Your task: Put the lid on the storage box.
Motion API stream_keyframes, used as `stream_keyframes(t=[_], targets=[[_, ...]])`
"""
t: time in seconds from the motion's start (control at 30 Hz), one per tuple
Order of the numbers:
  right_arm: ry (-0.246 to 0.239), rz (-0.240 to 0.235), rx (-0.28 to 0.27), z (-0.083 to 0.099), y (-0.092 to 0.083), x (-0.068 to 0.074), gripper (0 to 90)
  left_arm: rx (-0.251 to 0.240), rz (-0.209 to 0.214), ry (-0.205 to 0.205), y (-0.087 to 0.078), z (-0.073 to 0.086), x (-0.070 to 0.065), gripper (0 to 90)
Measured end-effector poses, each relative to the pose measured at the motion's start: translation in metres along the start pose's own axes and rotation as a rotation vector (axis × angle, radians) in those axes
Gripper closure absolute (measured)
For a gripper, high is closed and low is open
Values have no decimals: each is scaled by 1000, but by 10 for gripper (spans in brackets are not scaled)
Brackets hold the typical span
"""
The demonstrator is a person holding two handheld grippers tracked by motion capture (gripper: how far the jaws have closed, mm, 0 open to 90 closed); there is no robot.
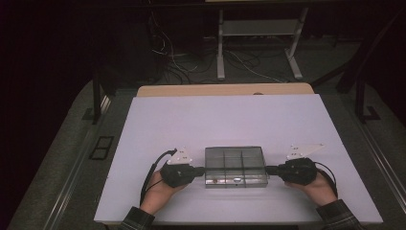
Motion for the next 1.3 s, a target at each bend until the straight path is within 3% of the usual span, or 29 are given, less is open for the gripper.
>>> stream_keyframes(t=[0.77,1.07,1.3], targets=[[10,5,39,5,2,-3,893,42,-25,5,3,3,5,883],[11,4,27,4,1,-4,892,23,-29,1,1,2,5,856],[42,9,-10,4,-4,-7,808,-23,-39,-18,-2,0,6,764]])
Point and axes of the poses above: each handheld gripper's, and its own axes: y roughly forward along the jaws, z roughly out of its underside, x roughly to its left, the point moved 2 cm from there along y, roughly forward along the jaws, and after that the axes turned 15 degrees about -y, right-handed, at the moved point
